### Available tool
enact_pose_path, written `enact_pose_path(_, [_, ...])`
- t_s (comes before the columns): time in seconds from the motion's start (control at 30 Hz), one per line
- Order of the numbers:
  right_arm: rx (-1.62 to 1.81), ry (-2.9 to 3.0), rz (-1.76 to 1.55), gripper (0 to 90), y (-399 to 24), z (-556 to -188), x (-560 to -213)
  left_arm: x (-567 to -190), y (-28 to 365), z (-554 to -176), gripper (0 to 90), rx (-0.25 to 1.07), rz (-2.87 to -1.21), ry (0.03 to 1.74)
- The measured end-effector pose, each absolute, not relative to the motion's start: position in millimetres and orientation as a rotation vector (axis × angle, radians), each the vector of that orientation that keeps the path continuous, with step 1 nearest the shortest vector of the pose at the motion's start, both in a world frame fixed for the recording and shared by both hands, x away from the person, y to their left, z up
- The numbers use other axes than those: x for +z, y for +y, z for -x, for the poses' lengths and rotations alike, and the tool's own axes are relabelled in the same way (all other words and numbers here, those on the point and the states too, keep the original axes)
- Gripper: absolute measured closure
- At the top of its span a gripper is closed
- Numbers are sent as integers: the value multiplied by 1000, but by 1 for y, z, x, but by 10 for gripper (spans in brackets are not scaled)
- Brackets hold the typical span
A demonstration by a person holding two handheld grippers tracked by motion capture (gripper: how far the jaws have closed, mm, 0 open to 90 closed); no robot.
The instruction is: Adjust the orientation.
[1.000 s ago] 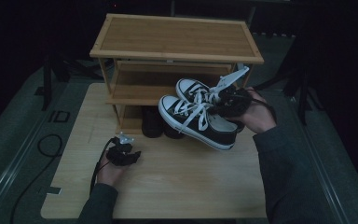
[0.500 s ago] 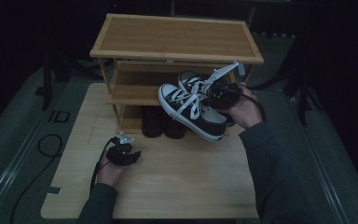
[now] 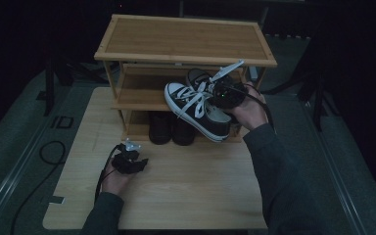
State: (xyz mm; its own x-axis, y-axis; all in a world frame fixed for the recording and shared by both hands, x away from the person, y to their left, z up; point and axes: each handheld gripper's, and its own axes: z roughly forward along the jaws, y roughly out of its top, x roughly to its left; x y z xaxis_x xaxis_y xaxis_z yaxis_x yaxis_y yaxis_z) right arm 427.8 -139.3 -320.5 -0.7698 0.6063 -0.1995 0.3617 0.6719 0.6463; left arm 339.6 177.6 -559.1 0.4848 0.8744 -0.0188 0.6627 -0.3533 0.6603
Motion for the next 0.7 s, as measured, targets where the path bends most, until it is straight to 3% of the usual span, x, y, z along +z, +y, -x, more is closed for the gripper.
enact_pose_path(0.7, [819, 2368, -905, 834, -124, -434, -322, -559, 177, -340, 539, 455, -2132, 1261])
